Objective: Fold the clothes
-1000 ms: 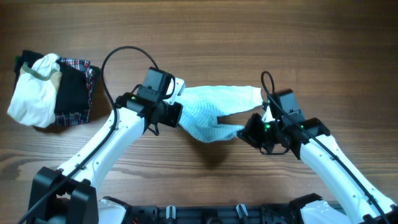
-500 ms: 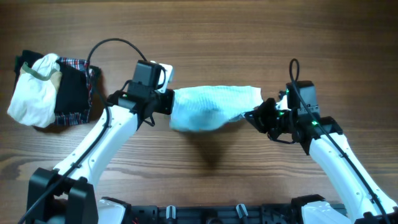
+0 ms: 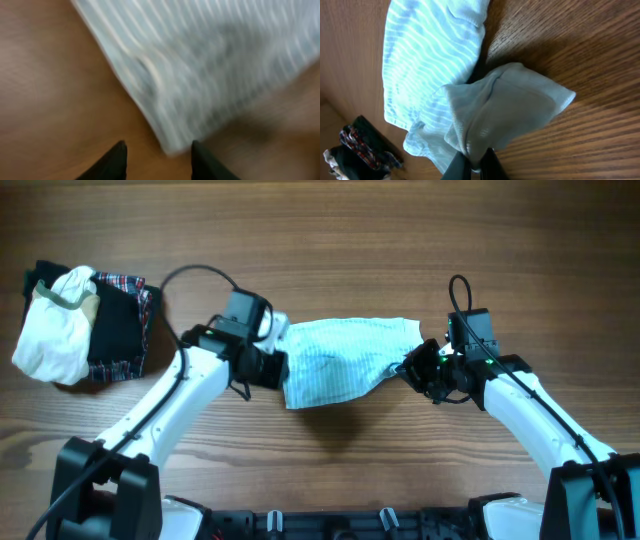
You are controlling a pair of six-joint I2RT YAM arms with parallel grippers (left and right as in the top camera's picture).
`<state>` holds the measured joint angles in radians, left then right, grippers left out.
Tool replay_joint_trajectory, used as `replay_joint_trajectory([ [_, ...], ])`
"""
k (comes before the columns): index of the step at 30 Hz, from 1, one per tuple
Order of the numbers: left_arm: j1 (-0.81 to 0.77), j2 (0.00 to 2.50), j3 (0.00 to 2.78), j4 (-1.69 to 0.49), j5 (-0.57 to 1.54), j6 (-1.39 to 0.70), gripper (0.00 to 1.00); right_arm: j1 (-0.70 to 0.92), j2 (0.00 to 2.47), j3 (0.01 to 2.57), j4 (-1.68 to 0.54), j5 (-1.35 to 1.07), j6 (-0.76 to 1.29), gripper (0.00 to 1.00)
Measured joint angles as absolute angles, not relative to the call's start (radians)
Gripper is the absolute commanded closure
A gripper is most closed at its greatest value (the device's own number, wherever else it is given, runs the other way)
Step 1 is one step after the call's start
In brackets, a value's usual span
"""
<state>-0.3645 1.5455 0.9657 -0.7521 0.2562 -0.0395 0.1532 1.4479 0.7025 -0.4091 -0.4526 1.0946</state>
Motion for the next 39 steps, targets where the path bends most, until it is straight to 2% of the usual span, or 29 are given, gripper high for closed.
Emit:
replay_joint_trajectory([
  [4,-0.458,1.546,0.964,-0.825,0.303,-0.039,0.44,0.153,1.448,0.702,-0.409,-0.453,1.091,0.96],
  [7,-0.529,1.546,0.944,-0.816,0.272,-0.040,0.43,0.153,1.448,0.702,-0.408,-0.452,1.090,0.96],
  [14,-0.570,1.560,0.809,-0.605,0.109,-0.052,0.47,0.153,1.448,0.702,-0.406,-0.453,1.069,0.96],
  [16,-0.570,1.588,0.798,-0.578,0.074,-0.055,0.54,0.153,1.448,0.702,-0.406,-0.453,1.069,0.96],
  [17,-0.570,1.610,0.797,-0.566,0.057,-0.055,0.64,0.153,1.448,0.702,-0.406,-0.452,1.069,0.96],
  [21,-0.577,1.640,0.810,-0.548,0.023,-0.056,0.93,0.153,1.448,0.702,-0.405,-0.453,1.068,0.95],
  [22,-0.583,1.644,0.813,-0.548,0.015,-0.060,0.96,0.153,1.448,0.702,-0.405,-0.453,1.069,0.96],
  [27,-0.603,1.646,0.824,-0.570,0.009,-0.062,0.96,0.153,1.448,0.702,-0.403,-0.453,1.068,0.96],
  [34,-0.603,1.629,0.916,-0.822,0.013,-0.062,0.96,0.153,1.448,0.702,-0.406,-0.481,0.977,0.96],
  [39,-0.602,1.559,0.953,-0.808,0.006,-0.062,0.96,0.153,1.448,0.702,-0.405,-0.505,0.916,0.96],
])
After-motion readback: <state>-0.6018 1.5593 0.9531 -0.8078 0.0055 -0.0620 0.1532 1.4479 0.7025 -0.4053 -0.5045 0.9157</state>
